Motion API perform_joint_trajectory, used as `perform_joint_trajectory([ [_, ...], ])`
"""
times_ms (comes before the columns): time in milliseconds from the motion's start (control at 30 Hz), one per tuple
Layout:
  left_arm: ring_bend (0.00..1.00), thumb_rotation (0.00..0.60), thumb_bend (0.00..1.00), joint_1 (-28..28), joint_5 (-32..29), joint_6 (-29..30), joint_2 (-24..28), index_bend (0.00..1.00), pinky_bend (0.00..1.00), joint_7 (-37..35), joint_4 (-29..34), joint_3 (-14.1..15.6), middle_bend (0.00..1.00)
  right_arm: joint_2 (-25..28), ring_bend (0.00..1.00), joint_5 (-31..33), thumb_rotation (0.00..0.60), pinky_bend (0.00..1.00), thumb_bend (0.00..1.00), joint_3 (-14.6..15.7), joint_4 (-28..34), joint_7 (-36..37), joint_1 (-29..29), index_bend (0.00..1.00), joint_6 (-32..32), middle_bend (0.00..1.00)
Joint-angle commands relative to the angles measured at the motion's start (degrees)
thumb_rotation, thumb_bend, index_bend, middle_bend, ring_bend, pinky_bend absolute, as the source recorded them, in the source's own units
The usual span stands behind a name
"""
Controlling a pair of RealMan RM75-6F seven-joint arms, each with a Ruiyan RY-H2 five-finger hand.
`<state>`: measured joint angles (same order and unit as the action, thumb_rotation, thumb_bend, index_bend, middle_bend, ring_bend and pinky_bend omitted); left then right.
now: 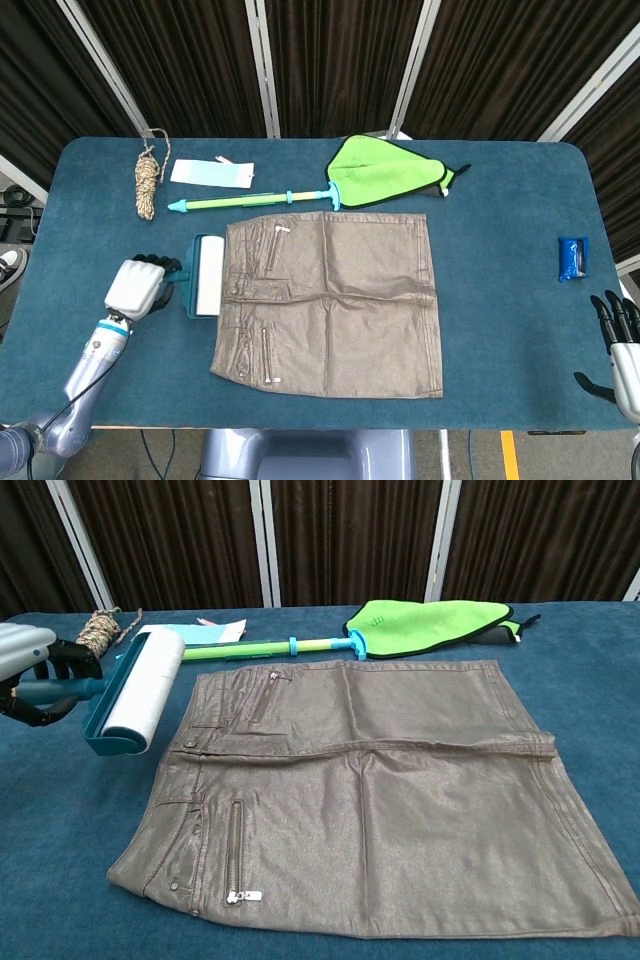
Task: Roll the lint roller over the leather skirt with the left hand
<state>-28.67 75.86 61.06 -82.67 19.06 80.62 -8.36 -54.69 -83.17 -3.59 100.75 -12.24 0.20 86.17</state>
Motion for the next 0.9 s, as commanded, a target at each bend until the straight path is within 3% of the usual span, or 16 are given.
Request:
perform_joint_trajectory([
  [33,0.37,0.6,0.87,-3.45,-1.35,-2.84,2.72,0.64,0.45,6.85,6.58,-1.61,0.51,0.26,0.0,0.54,0.6,0.0,0.0,-0.19,0.04,0.59,0.21,0.0,-0.48,0.0],
  [267,0.37,0.6,0.88,-11.43,-10.34,-9.83,1.31,0.65,0.46,21.71,13.14,-3.81,0.51,1.05,0.0,2.19,0.6,0.0,0.0,-0.84,-0.14,2.33,0.48,0.0,-1.16,0.0],
  [467,0.38,0.6,0.89,-19.73,-21.28,-11.64,-2.87,0.65,0.46,36.18,16.19,-4.4,0.51,1.43,0.0,3.99,0.6,0.0,0.0,-1.42,-0.32,3.3,0.73,0.0,-1.87,0.0],
  [767,0.39,0.6,0.9,-30.42,-33.3,-10.37,-10.62,0.65,0.48,49.45,14.47,-2.04,0.53,1.61,0.0,7.6,0.6,0.0,0.0,-2.4,-1.36,4.48,1.44,0.0,-3.95,0.0],
  [900,0.39,0.6,0.9,-33.12,-34.5,-10.37,-11.98,0.64,0.49,51.52,13.16,-0.53,0.54,1.83,0.0,8.34,0.6,0.0,0.0,-2.6,-1.73,5.27,1.57,0.0,-4.43,0.0],
])
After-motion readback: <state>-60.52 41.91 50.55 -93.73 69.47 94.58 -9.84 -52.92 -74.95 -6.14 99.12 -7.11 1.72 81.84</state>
